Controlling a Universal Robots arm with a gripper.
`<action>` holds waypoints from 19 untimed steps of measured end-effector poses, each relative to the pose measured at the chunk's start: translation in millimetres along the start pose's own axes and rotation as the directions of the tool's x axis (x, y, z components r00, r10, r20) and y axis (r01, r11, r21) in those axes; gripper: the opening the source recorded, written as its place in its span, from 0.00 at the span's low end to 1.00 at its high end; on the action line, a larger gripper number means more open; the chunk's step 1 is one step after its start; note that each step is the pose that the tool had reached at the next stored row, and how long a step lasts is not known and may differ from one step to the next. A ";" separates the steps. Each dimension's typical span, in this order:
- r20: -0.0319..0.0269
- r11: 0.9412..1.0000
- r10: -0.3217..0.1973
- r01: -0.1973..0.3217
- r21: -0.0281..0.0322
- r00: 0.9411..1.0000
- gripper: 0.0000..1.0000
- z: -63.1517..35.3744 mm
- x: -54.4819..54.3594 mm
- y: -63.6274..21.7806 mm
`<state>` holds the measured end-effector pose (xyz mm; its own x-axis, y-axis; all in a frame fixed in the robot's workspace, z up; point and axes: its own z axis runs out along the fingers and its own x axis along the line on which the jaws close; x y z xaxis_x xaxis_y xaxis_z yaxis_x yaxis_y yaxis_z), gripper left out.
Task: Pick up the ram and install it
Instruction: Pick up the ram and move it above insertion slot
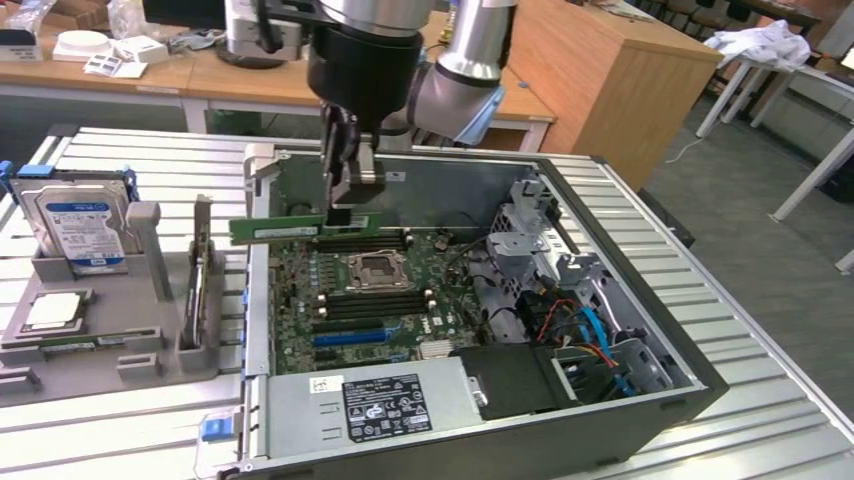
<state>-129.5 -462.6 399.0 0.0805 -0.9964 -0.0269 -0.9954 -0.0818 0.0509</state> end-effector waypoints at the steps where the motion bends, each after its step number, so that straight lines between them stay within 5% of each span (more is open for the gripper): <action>1: 0.000 1.000 0.000 0.000 0.000 1.000 0.12 -0.1 0.2 -2.7; 19: 0.000 1.000 0.000 0.000 -0.002 1.000 0.12 -3.8 6.0 -69.9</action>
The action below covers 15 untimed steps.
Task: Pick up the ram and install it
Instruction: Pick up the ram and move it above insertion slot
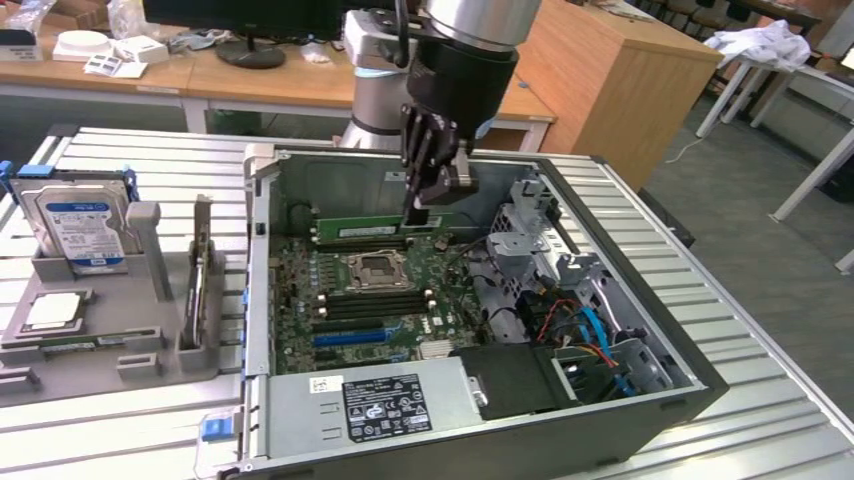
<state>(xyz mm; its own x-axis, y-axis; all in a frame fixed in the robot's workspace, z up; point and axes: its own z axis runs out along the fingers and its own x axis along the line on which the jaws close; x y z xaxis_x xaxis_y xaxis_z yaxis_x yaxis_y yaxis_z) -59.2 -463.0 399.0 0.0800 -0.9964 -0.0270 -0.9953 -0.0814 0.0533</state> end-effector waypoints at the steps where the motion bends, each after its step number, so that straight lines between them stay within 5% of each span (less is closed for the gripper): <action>1: 0.000 1.000 0.000 0.000 0.000 1.000 0.12 0.0 0.1 -0.3; 15: 0.001 1.000 0.015 -0.015 -0.007 1.000 0.12 -0.3 0.6 -7.2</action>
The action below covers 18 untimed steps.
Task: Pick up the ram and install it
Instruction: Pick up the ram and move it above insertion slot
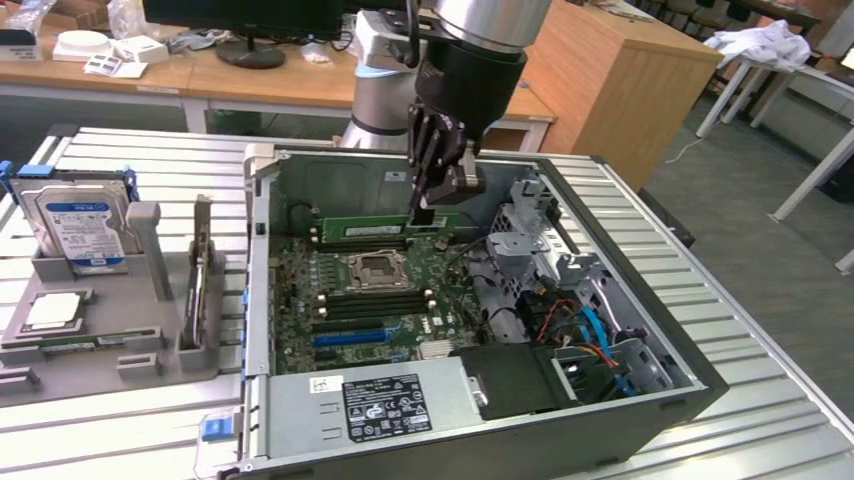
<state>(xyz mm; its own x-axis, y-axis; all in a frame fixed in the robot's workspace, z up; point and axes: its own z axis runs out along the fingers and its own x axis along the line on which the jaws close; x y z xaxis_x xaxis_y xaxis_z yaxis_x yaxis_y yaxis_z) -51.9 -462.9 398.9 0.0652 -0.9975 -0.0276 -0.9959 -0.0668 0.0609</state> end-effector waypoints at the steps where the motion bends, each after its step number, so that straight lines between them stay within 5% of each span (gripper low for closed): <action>1: 0.000 1.000 0.004 -0.004 0.000 1.000 0.12 0.0 0.0 -0.4; 9: 0.002 1.000 0.025 -0.025 0.001 1.000 0.12 0.7 -1.9 -1.2; 18: 0.002 1.000 0.025 -0.025 0.001 1.000 0.12 4.1 -22.4 -3.3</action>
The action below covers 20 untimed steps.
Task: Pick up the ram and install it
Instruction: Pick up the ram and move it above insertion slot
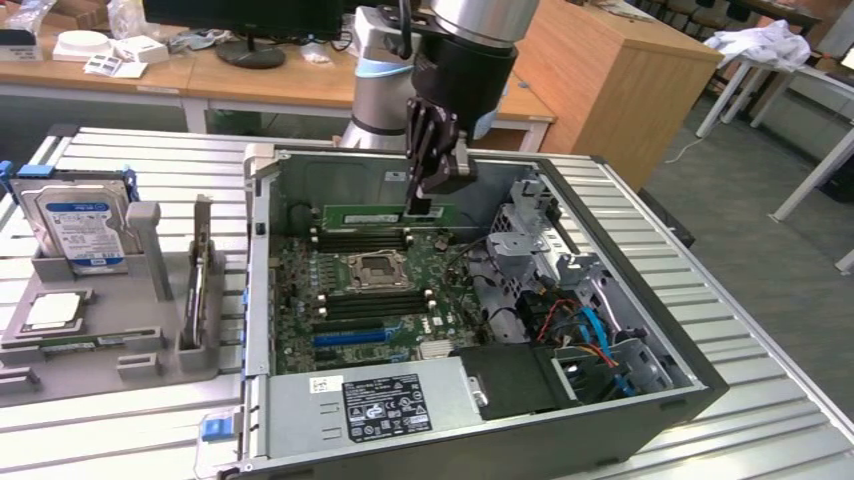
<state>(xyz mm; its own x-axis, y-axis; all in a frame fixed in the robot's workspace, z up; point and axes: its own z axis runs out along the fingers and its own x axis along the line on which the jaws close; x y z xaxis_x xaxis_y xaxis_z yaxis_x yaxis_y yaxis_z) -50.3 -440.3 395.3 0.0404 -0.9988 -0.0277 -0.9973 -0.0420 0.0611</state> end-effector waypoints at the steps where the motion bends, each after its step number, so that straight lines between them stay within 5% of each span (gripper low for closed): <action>1: 0.000 1.000 0.000 0.000 0.000 1.000 0.12 0.4 -2.2 -0.3; 12: 0.000 1.000 0.000 0.000 0.000 1.000 0.12 2.9 -13.7 -2.3; 20: 0.000 1.000 0.000 0.000 0.000 1.000 0.12 17.0 -13.3 -3.2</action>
<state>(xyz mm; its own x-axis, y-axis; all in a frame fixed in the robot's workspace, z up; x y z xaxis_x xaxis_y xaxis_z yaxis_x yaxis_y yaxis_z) -48.8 -426.5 378.5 0.0404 -0.9988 -0.0277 -0.9972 -0.0420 0.0611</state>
